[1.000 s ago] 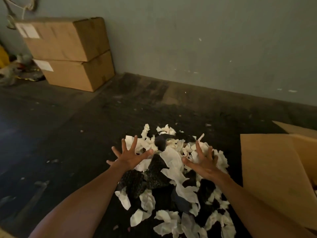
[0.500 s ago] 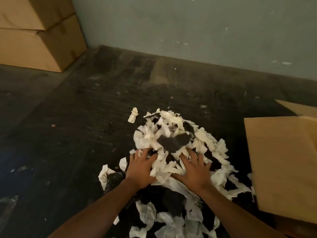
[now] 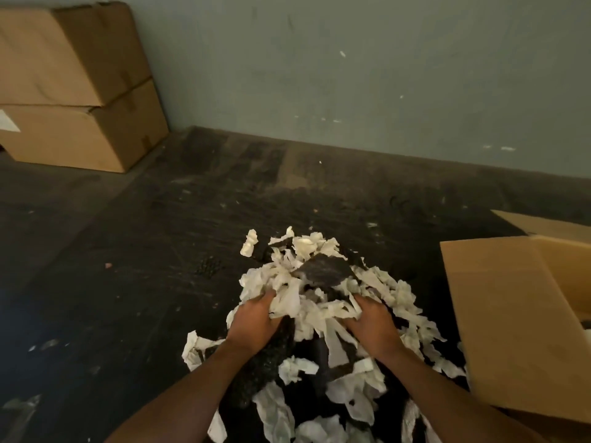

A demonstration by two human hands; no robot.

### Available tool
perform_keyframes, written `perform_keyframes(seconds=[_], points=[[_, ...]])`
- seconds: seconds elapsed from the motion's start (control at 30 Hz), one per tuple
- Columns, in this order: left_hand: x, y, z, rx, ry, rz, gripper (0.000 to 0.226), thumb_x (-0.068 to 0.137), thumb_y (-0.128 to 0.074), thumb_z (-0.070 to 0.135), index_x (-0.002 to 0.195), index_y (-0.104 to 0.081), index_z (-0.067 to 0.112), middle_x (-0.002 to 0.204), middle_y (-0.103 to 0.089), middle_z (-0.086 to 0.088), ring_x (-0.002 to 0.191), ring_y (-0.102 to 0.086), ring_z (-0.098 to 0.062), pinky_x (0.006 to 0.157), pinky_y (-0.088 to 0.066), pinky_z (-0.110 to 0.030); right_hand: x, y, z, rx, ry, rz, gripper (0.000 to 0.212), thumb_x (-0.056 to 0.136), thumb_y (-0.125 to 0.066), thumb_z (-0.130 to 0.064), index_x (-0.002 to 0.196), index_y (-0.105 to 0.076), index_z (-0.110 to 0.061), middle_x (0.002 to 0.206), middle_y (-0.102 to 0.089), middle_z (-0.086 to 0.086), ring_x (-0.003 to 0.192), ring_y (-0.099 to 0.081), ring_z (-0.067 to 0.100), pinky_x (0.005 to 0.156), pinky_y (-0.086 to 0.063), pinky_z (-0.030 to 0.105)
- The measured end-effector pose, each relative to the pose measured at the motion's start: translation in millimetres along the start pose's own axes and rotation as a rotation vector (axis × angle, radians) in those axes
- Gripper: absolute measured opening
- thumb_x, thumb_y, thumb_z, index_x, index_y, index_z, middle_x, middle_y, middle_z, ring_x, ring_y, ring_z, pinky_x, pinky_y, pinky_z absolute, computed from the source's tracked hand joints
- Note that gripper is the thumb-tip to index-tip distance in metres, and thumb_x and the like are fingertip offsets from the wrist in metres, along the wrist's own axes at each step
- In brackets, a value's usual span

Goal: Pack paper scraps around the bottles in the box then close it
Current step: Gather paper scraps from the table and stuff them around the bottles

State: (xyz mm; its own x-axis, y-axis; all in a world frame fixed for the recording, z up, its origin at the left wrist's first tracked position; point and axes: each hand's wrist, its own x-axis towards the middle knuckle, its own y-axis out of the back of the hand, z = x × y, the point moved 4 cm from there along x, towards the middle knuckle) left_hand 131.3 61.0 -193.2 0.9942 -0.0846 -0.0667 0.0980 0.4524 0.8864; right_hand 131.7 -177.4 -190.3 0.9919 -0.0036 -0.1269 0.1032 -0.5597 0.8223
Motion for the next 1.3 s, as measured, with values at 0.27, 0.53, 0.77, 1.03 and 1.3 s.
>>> perform_keyframes(seconds=[0.27, 0.53, 0.77, 1.03, 1.3], points=[[11, 95, -2, -0.179, 0.035, 0.246, 0.030, 0.093, -0.056, 0.025, 0.119, -0.063, 0.012, 0.100, -0.072, -0.014, 0.095, -0.067, -0.035, 0.083, -0.054, -0.044, 6, 94, -52, 0.163, 0.053, 0.027, 0.034, 0.086, -0.067, -0.029, 0.119, -0.067, -0.024, 0.109, -0.070, -0.004, 0.105, -0.062, 0.017, 0.097, -0.049, 0.037], [17, 188, 47, -0.204, -0.064, 0.398, 0.025, 0.096, -0.052, 0.030, 0.108, -0.065, 0.014, 0.100, -0.071, -0.013, 0.093, -0.065, -0.034, 0.078, -0.049, -0.038, -11, 209, -89, 0.174, 0.171, 0.143, 0.006, 0.088, -0.067, -0.022, 0.092, -0.066, -0.025, 0.083, -0.066, -0.011, 0.076, -0.058, 0.000, 0.062, -0.040, 0.015], [17, 232, 125, -0.130, -0.153, 0.486, 0.027, 0.098, -0.048, 0.029, 0.109, -0.064, 0.010, 0.103, -0.070, -0.015, 0.094, -0.064, -0.038, 0.081, -0.049, -0.042, -40, 307, -46, 0.135, 0.137, 0.258, 0.008, 0.088, -0.068, -0.025, 0.086, -0.068, -0.016, 0.078, -0.067, -0.003, 0.073, -0.062, 0.012, 0.060, -0.043, 0.020], [5, 196, 260, -0.169, -0.205, 0.484, 0.032, 0.099, -0.046, 0.036, 0.113, -0.064, 0.013, 0.105, -0.070, -0.014, 0.095, -0.064, -0.035, 0.086, -0.051, -0.045, -71, 404, 57, 0.108, 0.142, 0.262, 0.013, 0.090, -0.067, -0.025, 0.083, -0.063, -0.015, 0.077, -0.068, 0.004, 0.071, -0.064, 0.018, 0.058, -0.045, 0.024], [-9, 114, 417, -0.199, -0.213, 0.431, 0.036, 0.097, -0.043, 0.044, 0.107, -0.066, 0.018, 0.100, -0.070, -0.013, 0.095, -0.063, -0.036, 0.085, -0.051, -0.046, -95, 453, 190, 0.093, 0.137, 0.188, 0.012, 0.087, -0.069, -0.019, 0.077, -0.063, -0.018, 0.072, -0.067, -0.002, 0.067, -0.063, 0.011, 0.057, -0.041, 0.020]])
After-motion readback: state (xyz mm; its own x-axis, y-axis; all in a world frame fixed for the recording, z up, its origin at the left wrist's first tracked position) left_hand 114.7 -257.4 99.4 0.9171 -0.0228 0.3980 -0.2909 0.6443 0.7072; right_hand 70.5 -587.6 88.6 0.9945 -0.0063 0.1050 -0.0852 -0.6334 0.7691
